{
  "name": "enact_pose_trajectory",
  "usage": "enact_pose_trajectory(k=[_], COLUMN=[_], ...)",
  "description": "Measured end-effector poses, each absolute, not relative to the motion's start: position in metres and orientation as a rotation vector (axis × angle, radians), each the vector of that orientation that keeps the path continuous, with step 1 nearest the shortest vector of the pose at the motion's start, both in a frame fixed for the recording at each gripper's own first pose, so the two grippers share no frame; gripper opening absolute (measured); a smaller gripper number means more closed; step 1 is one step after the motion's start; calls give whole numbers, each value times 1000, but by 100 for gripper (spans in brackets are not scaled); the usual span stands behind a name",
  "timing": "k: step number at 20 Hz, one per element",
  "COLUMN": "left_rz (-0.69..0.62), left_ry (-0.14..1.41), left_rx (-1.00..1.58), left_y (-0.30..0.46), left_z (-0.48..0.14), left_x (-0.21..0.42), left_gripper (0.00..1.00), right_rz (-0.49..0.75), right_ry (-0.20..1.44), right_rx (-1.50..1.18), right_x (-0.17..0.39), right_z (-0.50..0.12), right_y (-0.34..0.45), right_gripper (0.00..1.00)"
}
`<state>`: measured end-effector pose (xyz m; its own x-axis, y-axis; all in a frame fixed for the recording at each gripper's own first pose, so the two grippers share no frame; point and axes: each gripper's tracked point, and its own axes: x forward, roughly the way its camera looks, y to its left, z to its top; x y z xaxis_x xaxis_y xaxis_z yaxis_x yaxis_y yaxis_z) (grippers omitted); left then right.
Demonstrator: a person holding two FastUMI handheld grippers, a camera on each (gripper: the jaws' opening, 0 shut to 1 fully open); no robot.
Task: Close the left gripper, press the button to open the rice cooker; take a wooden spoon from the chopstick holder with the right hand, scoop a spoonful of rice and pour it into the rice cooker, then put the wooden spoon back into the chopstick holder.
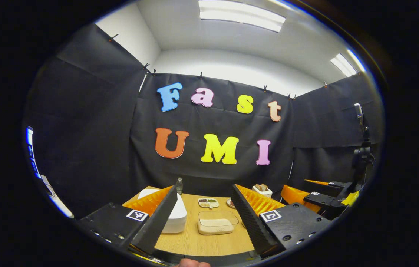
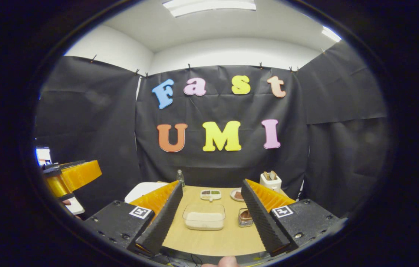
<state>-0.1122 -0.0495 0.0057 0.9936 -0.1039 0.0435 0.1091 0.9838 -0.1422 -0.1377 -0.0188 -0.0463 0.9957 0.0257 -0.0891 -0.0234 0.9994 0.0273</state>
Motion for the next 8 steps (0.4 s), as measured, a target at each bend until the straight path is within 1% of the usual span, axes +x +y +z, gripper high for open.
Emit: enact_pose_trajectory(k=[8], left_rz=[-106], left_ry=[-18], left_rx=[-149], left_y=[-55], left_z=[2], left_x=[-121], left_gripper=[94], right_rz=[48], right_ry=[88], right_rx=[35], right_x=[-143], right_z=[-50], right_y=[-12], right_gripper=[100])
